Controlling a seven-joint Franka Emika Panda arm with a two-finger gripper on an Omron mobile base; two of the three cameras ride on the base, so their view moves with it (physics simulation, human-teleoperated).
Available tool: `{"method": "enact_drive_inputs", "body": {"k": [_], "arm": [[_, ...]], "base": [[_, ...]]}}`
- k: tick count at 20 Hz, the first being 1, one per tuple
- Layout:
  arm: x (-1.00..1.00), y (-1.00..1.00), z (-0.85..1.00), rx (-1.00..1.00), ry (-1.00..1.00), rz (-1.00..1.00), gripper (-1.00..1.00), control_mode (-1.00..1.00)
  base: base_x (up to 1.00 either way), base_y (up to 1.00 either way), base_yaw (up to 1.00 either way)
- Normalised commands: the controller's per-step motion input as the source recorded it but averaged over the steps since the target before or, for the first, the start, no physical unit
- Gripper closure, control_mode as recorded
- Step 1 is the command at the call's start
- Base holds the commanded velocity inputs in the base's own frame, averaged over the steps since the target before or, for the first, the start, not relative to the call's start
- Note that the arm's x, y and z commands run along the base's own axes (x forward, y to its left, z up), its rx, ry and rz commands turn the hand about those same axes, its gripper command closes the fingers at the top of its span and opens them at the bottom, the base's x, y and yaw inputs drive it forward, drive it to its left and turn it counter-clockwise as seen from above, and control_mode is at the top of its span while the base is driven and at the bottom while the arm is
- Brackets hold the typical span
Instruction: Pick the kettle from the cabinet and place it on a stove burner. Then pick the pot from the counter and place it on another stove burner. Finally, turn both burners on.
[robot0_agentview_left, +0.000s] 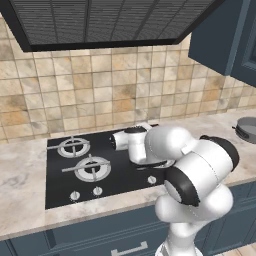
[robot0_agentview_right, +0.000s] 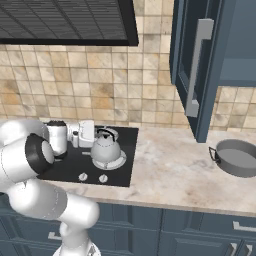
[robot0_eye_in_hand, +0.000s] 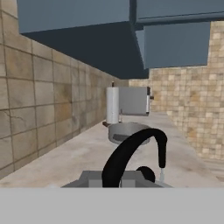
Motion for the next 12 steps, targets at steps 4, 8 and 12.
{"method": "enact_drive_inputs", "body": {"k": [4, 8, 12], "arm": [[0.15, 0.00, -0.24, 0.00, 0.00, 0.00, 1.00, -1.00], [0.15, 0.00, -0.25, 0.00, 0.00, 0.00, 1.00, -1.00], [0.15, 0.00, -0.23, 0.00, 0.00, 0.00, 1.00, -1.00]], "base": [[0.00, 0.00, 0.00], [0.00, 0.00, 0.00], [0.00, 0.00, 0.00]]}}
